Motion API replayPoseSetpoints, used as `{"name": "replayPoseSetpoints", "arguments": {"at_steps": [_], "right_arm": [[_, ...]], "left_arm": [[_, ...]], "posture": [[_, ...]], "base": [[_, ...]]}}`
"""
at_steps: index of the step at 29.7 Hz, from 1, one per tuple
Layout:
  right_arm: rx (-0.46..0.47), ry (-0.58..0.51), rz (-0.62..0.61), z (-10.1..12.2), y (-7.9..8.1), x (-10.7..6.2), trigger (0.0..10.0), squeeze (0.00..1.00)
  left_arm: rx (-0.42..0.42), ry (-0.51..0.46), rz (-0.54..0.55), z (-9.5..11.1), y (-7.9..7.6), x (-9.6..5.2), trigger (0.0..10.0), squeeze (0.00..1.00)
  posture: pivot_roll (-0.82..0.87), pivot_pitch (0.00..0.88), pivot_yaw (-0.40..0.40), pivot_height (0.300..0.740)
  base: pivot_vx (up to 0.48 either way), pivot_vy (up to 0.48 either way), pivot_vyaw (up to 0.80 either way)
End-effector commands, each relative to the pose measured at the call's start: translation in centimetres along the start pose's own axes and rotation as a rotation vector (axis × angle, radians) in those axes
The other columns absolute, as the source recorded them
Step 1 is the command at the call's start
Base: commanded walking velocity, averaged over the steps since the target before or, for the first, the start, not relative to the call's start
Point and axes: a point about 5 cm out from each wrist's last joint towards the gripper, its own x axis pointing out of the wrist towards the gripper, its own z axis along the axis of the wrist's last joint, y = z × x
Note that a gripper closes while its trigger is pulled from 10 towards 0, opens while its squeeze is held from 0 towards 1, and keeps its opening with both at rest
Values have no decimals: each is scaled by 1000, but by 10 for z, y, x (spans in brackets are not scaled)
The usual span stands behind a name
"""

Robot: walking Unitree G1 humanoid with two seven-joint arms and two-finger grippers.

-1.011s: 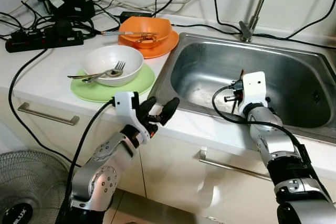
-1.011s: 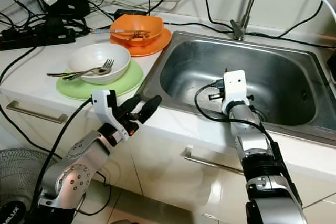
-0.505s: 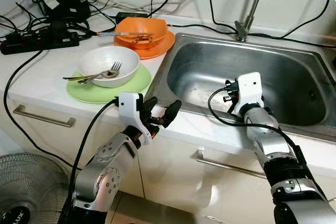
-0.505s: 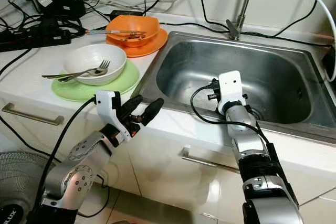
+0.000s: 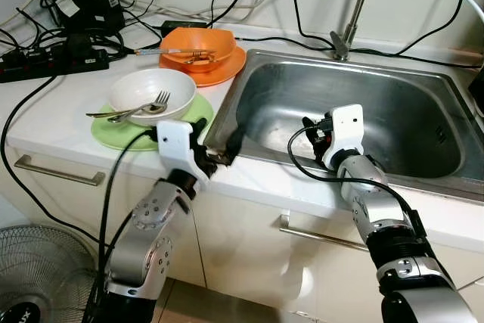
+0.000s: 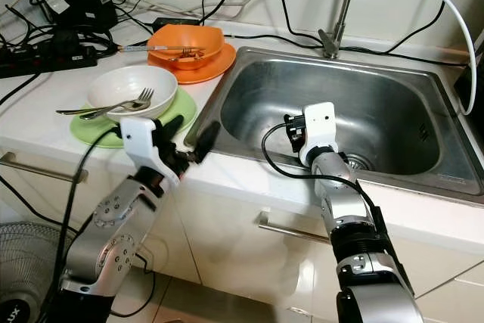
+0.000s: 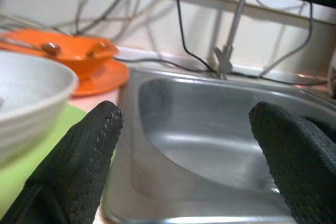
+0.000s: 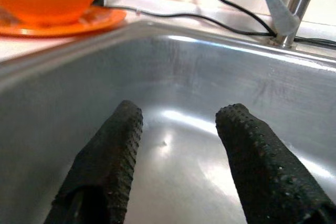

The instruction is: Kitchen organization

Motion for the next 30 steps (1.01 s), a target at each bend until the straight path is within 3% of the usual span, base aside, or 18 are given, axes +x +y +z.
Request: {"name": "replayPoseSetpoints", "arguments": {"at_steps": [1, 3, 4, 9, 14, 15, 16, 18, 20, 24, 26, 30], "right_arm": [[58, -99, -18, 21, -4, 3, 10000, 1000], [131, -155, -17, 36, -4, 6, 10000, 1000], [223, -173, 10, 44, -2, 9, 10000, 1000], [386, -184, 85, 51, 7, 11, 10000, 1000], [380, -181, 121, 51, 13, 9, 10000, 965], [374, -177, 120, 50, 13, 9, 10000, 816], [372, -172, 118, 49, 14, 8, 10000, 0], [372, -169, 119, 49, 14, 8, 10000, 0], [384, -166, 148, 51, 18, 7, 10000, 0], [354, -164, 173, 51, 23, 6, 10000, 0], [397, -165, 209, 51, 28, 4, 10000, 0], [381, -166, 263, 51, 35, 0, 10000, 0]], "left_arm": [[24, -30, 29, 4, 3, 2, 10000, 1000], [37, -52, 53, 7, 7, 2, 10000, 1000], [46, -57, 66, 8, 9, 2, 10000, 1000], [72, -75, 92, 9, 12, 2, 10000, 1000], [161, -125, 136, 17, 15, 2, 10000, 1000], [178, -134, 152, 18, 16, 2, 10000, 1000], [213, -151, 173, 21, 18, 1, 10000, 1000], [231, -160, 178, 23, 19, 1, 10000, 1000], [304, -202, 217, 31, 22, -1, 10000, 1000], [338, -229, 280, 36, 26, -4, 10000, 1000], [405, -262, 360, 42, 33, -10, 10000, 1000], [434, -279, 402, 44, 37, -14, 10000, 1000]], "posture": [[-60, 0, 5, 740], [-59, 0, 7, 740], [-59, 0, 9, 740], [-60, 0, 8, 740], [-57, 0, 7, 740], [-57, 0, 7, 740], [-56, 0, 8, 740], [-56, 0, 8, 740], [-56, 0, 10, 740], [-56, 0, 10, 740], [-59, 0, 9, 740], [-58, 0, 7, 740]], "base": [[0, 0, 0], [0, 0, 0], [0, 0, 0], [0, 0, 0], [0, 0, 0], [0, 0, 0], [0, 0, 0], [0, 0, 0], [0, 0, 0], [0, 0, 0], [0, 0, 0], [0, 0, 0]]}}
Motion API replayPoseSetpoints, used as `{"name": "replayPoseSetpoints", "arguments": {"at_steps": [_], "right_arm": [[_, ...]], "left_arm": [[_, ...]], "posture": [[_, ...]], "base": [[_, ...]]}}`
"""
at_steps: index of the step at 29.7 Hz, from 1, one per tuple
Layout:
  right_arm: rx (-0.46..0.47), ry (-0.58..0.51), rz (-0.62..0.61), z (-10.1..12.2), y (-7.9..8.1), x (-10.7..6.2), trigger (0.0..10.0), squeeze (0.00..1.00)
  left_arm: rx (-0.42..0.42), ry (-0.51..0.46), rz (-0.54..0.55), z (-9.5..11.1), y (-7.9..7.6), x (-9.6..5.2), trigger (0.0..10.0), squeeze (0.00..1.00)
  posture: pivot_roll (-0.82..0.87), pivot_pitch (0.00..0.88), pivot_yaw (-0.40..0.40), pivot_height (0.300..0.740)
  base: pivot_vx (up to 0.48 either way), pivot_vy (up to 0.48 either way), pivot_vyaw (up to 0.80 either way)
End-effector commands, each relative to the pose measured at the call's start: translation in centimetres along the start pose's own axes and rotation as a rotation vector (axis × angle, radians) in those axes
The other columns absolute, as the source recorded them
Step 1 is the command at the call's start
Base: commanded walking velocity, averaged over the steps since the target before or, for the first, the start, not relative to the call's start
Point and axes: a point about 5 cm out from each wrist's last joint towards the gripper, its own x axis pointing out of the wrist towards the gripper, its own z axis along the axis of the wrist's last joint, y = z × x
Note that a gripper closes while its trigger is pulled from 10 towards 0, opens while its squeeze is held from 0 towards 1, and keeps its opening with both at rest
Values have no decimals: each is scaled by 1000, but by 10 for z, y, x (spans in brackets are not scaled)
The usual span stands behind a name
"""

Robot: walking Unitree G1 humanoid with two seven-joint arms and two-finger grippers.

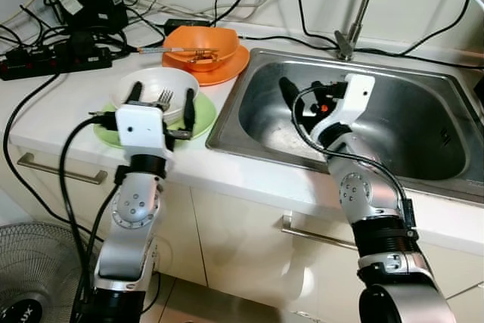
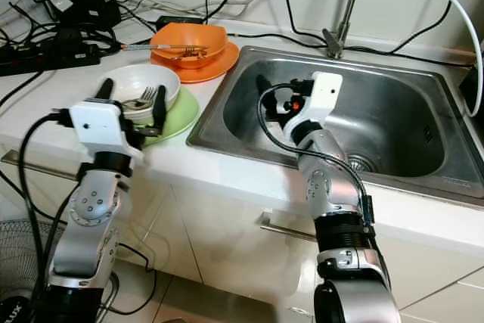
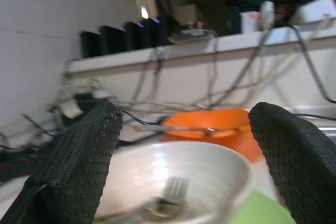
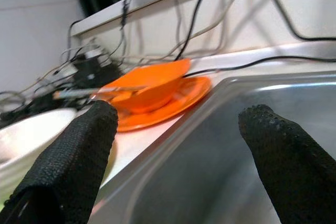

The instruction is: Kitchen organization

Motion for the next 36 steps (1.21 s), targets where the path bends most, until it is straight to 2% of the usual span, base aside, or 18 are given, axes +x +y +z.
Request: {"name": "replayPoseSetpoints", "arguments": {"at_steps": [1, 6, 14, 21, 36], "right_arm": [[7, 17, 69, 1, 8, -1, 10000, 0], [8, 104, 258, -6, 23, -9, 10000, 0], [-28, 182, 407, -13, 32, -22, 10000, 0], [-31, 231, 487, -17, 42, -31, 10000, 0], [-27, 256, 529, -23, 54, -40, 10000, 0]], "left_arm": [[28, -25, 48, 4, 6, -1, 10000, 1000], [43, -13, 83, 2, 10, -2, 10000, 1000], [36, 41, 121, -10, 14, -5, 10000, 1000], [-14, 102, 143, -21, 16, -8, 10000, 1000], [-47, 166, 126, -36, 16, -12, 10000, 1000]], "posture": [[-60, 0, 5, 740], [-63, 0, 4, 740], [-71, 0, 1, 740], [-75, 0, -3, 740], [-78, 0, 0, 740]], "base": [[0, 0, 0], [0, 0, 0], [0, 0, 0], [0, 0, 0], [0, 0, 0]]}}
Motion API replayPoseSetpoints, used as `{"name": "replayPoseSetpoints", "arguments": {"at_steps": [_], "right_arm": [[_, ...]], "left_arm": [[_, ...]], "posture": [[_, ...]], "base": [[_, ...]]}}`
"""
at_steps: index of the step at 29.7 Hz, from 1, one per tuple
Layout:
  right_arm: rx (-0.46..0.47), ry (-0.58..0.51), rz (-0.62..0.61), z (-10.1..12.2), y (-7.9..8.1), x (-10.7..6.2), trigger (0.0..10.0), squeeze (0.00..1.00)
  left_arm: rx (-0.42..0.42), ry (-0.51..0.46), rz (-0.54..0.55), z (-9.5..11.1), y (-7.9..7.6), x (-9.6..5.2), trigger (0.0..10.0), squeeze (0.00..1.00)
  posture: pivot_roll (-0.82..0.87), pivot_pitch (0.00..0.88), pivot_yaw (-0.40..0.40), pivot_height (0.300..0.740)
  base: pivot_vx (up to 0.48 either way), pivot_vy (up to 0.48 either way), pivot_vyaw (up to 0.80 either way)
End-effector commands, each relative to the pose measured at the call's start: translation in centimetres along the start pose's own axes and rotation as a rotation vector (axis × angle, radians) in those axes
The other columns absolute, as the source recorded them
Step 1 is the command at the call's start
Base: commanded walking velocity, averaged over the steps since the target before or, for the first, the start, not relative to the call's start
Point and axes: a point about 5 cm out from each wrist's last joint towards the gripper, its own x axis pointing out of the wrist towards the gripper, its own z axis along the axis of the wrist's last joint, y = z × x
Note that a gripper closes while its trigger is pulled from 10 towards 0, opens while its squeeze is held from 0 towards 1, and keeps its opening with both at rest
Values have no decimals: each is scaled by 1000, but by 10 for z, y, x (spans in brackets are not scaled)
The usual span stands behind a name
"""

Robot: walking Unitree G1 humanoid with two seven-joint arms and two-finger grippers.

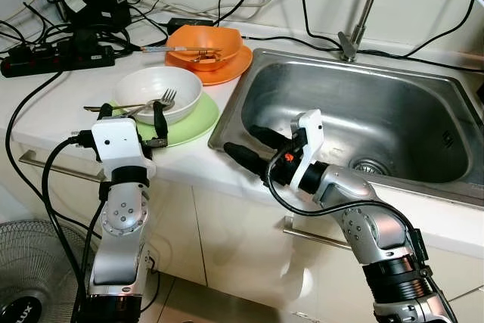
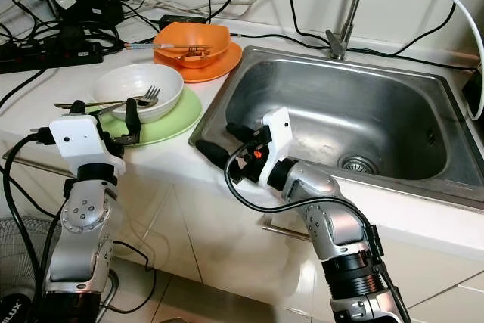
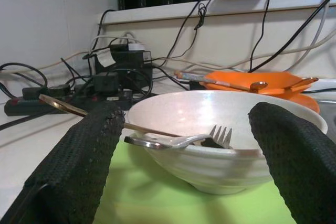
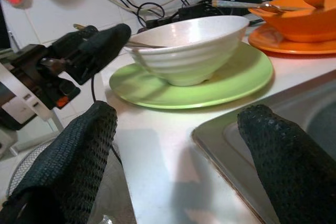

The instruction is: Kitchen organization

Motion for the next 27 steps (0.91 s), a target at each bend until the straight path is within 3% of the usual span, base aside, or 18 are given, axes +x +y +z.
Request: {"name": "replayPoseSetpoints", "arguments": {"at_steps": [1, 6, 7, 8, 9, 10, 27], "right_arm": [[-10, -1, 16, 3, 4, 0, 10000, 0], [-13, 0, 19, 3, 6, 1, 10000, 0], [-13, 1, 21, 2, 6, 1, 10000, 0], [-13, 1, 22, 2, 6, 1, 10000, 0], [-13, 2, 23, 2, 7, 1, 10000, 0], [-12, 2, 24, 2, 7, 1, 10000, 0], [-7, 3, 23, 2, 7, 1, 10000, 0]], "left_arm": [[1, 21, -6, -4, 0, -1, 10000, 1000], [-18, 37, -53, -8, -4, 0, 10000, 1000], [-19, 37, -66, -9, -5, 1, 10000, 925], [-19, 37, -74, -9, -6, 1, 10000, 925], [-17, 41, -82, -10, -6, 2, 10000, 506], [-12, 45, -83, -11, -6, 3, 10000, 4], [98, -29, -48, -13, 12, 12, 10000, 0]], "posture": [[-78, 0, -1, 740], [-79, 0, 0, 740], [-80, 0, 0, 740], [-80, 0, 1, 740], [-81, 0, 2, 740], [-83, 0, 3, 740], [-79, 0, -2, 740]], "base": [[0, 0, 0], [0, 0, 0], [0, 0, 0], [0, 0, 0], [0, 0, 0], [0, 0, 0], [0, 0, 0]]}}
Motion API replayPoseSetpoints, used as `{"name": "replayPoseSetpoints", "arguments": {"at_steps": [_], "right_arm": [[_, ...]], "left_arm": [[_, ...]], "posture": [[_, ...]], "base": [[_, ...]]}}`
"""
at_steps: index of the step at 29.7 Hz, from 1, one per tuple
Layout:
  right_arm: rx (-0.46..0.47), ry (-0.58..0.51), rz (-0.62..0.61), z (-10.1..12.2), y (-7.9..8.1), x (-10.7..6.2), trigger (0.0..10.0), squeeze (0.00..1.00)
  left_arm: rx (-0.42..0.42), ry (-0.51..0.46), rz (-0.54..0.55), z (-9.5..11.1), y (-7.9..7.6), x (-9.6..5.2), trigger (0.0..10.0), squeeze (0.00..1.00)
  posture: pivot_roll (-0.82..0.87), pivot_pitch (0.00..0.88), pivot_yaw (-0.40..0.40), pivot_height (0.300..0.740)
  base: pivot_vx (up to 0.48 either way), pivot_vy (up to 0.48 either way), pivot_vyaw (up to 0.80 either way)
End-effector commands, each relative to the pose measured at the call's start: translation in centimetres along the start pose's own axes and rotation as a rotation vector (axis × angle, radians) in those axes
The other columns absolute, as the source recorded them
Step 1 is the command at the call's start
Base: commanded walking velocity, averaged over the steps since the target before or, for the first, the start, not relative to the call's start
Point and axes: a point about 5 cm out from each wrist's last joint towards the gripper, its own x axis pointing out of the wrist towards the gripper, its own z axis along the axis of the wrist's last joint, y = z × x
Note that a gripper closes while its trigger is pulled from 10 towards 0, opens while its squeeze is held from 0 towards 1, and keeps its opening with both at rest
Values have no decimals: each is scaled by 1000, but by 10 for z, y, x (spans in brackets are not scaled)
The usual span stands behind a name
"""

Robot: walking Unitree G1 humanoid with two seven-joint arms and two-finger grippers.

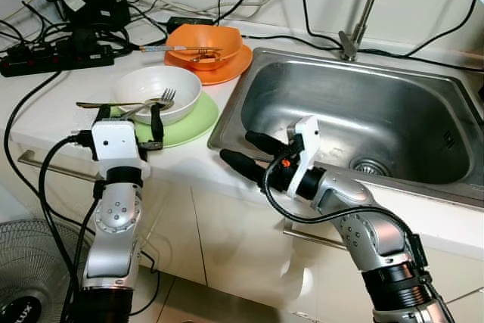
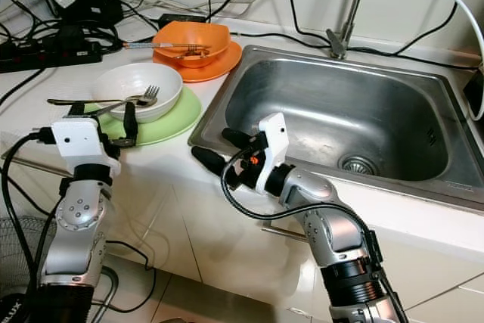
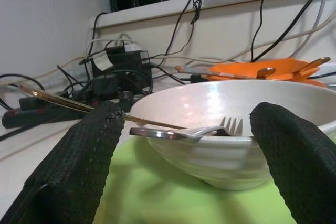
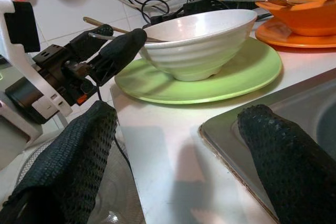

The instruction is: Kitchen organization

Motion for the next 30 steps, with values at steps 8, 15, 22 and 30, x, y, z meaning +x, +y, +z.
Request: {"name": "replayPoseSetpoints", "arguments": {"at_steps": [8, 15, 22, 30], "right_arm": [[-21, -8, 13, 6, 2, 3, 10000, 0], [-21, -8, 13, 5, 2, 3, 10000, 0], [-20, -8, 17, 5, 2, 3, 10000, 0], [-14, -6, 16, 4, 2, 4, 10000, 0]], "left_arm": [[1, -21, -59, -3, -10, 1, 0, 0], [1, -28, -80, -6, -14, 0, 0, 0], [5, -26, -87, -8, -14, 0, 3059, 0], [-2, -22, -99, -10, -15, 0, 5922, 0]], "posture": [[-81, 0, -2, 740], [-79, 0, -3, 740], [-75, 0, -4, 740], [-75, 0, -3, 740]], "base": [[0, 0, 0], [0, 0, 0], [0, 0, 0], [0, 0, 0]]}}
